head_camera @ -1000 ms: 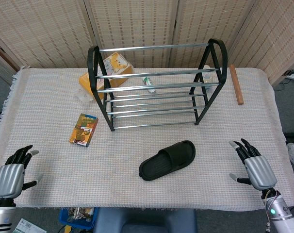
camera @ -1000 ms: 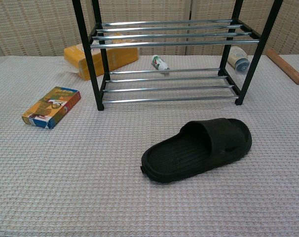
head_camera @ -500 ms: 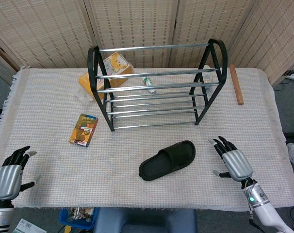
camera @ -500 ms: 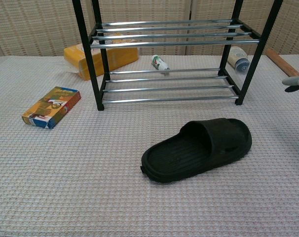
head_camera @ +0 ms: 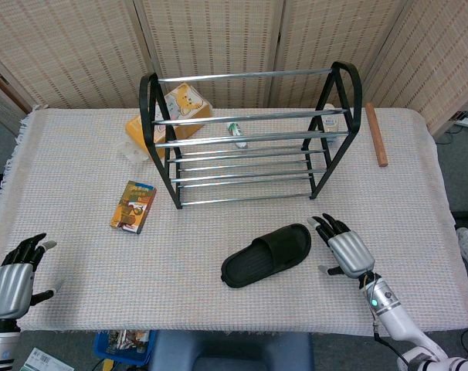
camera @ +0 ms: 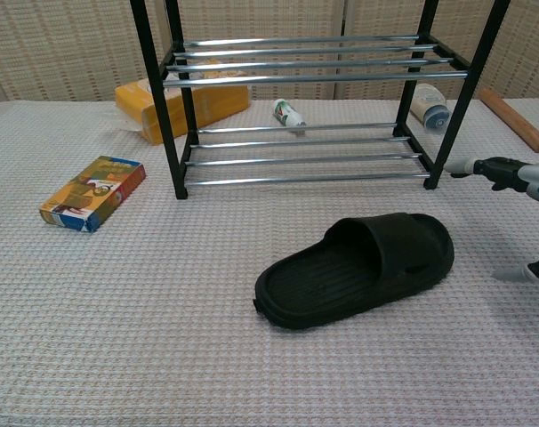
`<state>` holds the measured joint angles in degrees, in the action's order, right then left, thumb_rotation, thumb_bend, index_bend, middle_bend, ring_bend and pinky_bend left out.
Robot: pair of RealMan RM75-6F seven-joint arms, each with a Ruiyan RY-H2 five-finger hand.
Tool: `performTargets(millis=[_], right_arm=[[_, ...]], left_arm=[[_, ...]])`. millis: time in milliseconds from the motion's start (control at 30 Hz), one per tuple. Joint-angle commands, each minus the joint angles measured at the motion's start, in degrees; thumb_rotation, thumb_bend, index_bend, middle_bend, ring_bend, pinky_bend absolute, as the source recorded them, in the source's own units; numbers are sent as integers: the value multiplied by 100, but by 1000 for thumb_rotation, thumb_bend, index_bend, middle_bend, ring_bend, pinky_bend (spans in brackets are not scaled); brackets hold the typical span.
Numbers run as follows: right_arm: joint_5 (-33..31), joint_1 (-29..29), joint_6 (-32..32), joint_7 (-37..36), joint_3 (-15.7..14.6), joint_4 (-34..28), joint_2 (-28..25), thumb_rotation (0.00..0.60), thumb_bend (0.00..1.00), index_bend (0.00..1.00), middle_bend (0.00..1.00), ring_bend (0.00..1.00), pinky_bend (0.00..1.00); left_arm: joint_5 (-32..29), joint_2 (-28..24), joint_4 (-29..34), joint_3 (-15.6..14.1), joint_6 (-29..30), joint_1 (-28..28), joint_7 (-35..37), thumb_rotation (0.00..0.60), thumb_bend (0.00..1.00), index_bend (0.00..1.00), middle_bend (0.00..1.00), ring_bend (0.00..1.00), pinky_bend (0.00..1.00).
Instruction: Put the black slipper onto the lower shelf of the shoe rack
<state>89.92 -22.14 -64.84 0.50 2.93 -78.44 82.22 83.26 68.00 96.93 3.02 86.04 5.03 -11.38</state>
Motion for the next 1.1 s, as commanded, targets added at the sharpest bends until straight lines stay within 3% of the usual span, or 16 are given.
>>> performTargets(millis=[33, 500, 800, 967, 1100], right_arm=[[-4, -90, 66, 42, 15, 106, 109, 600, 54, 0, 69, 61, 154], [-167, -590, 451, 190, 158, 694, 657, 600, 54, 0, 62, 61, 154], [-392, -1059, 740, 344, 441, 1323, 1188, 600, 54, 0, 57, 61, 154], [-486, -1355, 681, 538, 687, 1743, 1627, 600, 63, 0, 57, 61, 154], [-397, -1441, 512, 500, 700, 1647, 1657, 600, 108, 0, 57, 61, 154]], left_arm=[[-8, 0, -2, 2, -11, 3, -3, 600, 223, 262, 160, 165, 270], [-46, 17, -31, 20, -56, 22, -15, 600, 223, 262, 160, 165, 270], [-65, 17, -65, 32, -81, 34, 21, 600, 223, 262, 160, 165, 270], [-93, 11, -81, 38, -94, 33, 24, 600, 223, 262, 160, 165, 270], [-96, -15, -78, 45, -52, 11, 42, 600, 223, 262, 160, 165, 270]])
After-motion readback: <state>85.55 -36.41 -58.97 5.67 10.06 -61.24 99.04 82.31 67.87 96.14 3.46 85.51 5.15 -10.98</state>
